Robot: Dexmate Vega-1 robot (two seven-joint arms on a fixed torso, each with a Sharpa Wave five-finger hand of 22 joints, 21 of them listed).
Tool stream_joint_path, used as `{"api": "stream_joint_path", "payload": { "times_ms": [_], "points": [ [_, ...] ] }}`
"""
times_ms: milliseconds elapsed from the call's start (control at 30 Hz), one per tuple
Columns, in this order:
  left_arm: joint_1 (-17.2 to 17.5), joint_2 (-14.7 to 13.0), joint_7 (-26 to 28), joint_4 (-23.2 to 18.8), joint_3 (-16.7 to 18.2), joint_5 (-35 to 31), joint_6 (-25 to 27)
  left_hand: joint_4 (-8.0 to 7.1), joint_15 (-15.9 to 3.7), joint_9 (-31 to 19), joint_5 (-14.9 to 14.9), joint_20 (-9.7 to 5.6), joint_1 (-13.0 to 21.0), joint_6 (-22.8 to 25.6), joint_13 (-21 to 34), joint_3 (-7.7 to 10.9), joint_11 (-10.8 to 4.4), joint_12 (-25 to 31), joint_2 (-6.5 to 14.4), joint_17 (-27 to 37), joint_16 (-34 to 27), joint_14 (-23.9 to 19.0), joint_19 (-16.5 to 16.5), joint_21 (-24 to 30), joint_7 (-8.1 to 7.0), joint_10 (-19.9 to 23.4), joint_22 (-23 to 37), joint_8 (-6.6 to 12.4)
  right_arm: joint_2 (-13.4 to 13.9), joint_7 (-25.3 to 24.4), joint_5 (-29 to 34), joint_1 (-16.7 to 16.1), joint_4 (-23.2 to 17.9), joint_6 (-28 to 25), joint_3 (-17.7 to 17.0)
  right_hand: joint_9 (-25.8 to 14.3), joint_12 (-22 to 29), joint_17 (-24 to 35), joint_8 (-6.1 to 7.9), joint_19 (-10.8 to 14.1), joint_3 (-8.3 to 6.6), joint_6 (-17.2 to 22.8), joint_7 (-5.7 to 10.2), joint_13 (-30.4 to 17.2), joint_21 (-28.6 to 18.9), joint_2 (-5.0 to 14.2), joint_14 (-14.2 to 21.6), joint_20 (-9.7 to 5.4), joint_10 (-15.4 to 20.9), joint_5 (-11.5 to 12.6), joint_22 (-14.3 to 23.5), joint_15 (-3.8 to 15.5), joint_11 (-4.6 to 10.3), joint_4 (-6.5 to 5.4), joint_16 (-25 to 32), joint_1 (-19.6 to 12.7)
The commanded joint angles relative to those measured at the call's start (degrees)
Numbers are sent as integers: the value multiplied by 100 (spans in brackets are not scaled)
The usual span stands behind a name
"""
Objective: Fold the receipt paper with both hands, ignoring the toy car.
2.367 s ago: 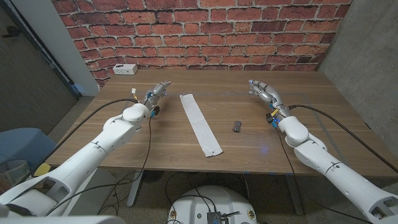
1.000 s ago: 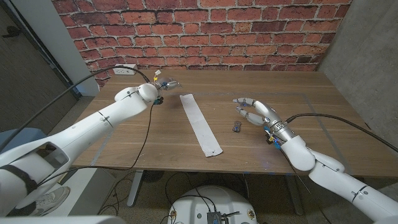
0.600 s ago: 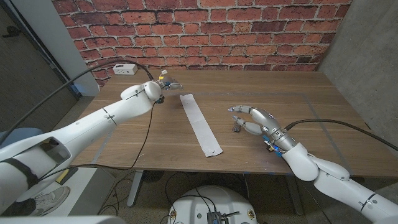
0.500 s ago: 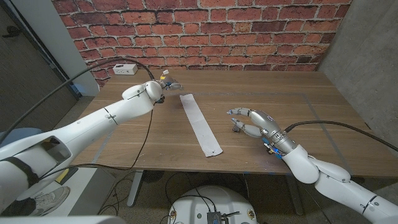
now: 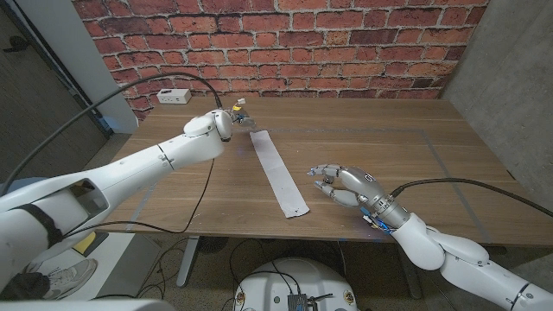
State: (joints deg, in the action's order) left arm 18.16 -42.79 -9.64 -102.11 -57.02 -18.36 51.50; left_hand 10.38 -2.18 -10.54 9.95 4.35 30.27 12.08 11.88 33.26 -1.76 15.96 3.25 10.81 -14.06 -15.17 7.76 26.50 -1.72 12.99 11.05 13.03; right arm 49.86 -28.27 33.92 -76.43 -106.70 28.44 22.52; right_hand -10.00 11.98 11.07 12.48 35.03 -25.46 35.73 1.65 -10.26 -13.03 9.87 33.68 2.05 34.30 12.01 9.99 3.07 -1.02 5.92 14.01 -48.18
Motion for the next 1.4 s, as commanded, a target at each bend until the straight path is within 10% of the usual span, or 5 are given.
{"api": "stream_joint_path", "payload": {
  "times_ms": [33, 667, 900, 1133, 1400],
  "points": [
    [-365, 183, -496, 237, -509, -677, 210, 21, -60, -11, -13, -25, 164, 106, 8, -18, -20, 18, -31, 8, -11, -30, 85, 40, -28, 80, 29, -5, 44, 19, 364, -44, -74, 25, 231, -26, -9, 18, -14, 19, -65, 37, -7, -16, -27, 11, 55, -10, 48, -10, 26, 10, -3, 6, -7, -83],
    [-658, 474, -1218, 737, -802, -1014, 65, -21, -15, -13, -17, 20, 453, 54, 7, -139, -43, -72, -161, -14, 25, -118, 246, 71, -30, 22, 17, -96, 45, 349, 490, 132, -113, 38, 631, -33, -82, 125, -95, -59, -263, 35, 48, -22, 23, 226, -24, -79, 14, -36, 32, 73, 65, -80, -21, -136],
    [-773, 669, -1331, 1039, -925, -1163, -54, -33, -16, -16, -15, 16, 590, 106, 9, -194, -94, -34, -194, -35, 30, -232, 412, 117, -33, 204, 10, -102, 49, 689, 415, 207, -151, -116, 743, -51, -127, 232, -169, -193, -467, -49, 49, -35, 62, 178, -252, -60, -79, -104, 47, -43, 27, -459, -69, -9],
    [-924, 879, -1469, 1373, -1121, -1398, -106, -48, -82, -18, -17, -2, 638, 160, 15, -228, -96, -21, -201, -37, 16, -322, 448, 123, -30, 275, 8, -94, 26, 961, 479, 307, -205, -361, 890, -49, -165, 252, -212, -247, -486, -190, 94, -34, 83, 62, -430, -97, -229, -128, 39, -4, 90, -274, -108, -156],
    [-1161, 1163, -1757, 1796, -1478, -1782, -39, -62, -109, -20, -19, 2, 675, 185, 20, -265, -113, -26, -207, -36, 30, -330, 428, 107, -52, 299, 7, -97, -11, 1193, 463, 489, -129, -428, 1092, -53, -169, 317, -209, -310, -449, -239, 106, -35, 103, 138, -532, -112, -315, -146, 38, -28, 95, -332, -91, -118]
  ]
}}
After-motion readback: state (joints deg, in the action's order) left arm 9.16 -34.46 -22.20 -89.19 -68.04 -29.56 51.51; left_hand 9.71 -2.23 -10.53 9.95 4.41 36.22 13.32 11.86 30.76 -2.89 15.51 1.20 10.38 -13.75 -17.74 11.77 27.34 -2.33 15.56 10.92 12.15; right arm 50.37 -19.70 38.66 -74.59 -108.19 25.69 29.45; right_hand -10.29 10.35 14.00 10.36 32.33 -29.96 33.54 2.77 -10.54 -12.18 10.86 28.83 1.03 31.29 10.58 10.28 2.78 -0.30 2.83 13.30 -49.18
